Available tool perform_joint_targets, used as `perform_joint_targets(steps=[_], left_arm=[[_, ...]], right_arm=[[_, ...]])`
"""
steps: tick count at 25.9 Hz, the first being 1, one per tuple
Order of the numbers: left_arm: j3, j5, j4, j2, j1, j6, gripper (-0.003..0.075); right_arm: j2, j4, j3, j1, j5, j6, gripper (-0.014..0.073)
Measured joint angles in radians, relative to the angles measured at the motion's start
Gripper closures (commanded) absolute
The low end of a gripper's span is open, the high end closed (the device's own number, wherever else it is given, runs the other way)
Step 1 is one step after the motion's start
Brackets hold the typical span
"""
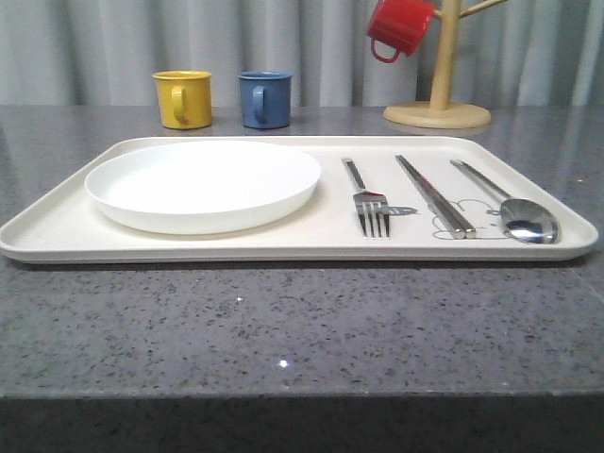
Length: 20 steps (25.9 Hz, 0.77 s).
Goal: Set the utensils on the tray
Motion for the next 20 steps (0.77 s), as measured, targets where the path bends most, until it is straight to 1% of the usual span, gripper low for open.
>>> perform_joint_targets(steps=[20], left_arm=[[0.0,0.0,0.0,0.0,0.0,0.0,0.0738]], right_arm=[[0.0,0.004,0.0,-0.001,0.015,0.0,0.0662]])
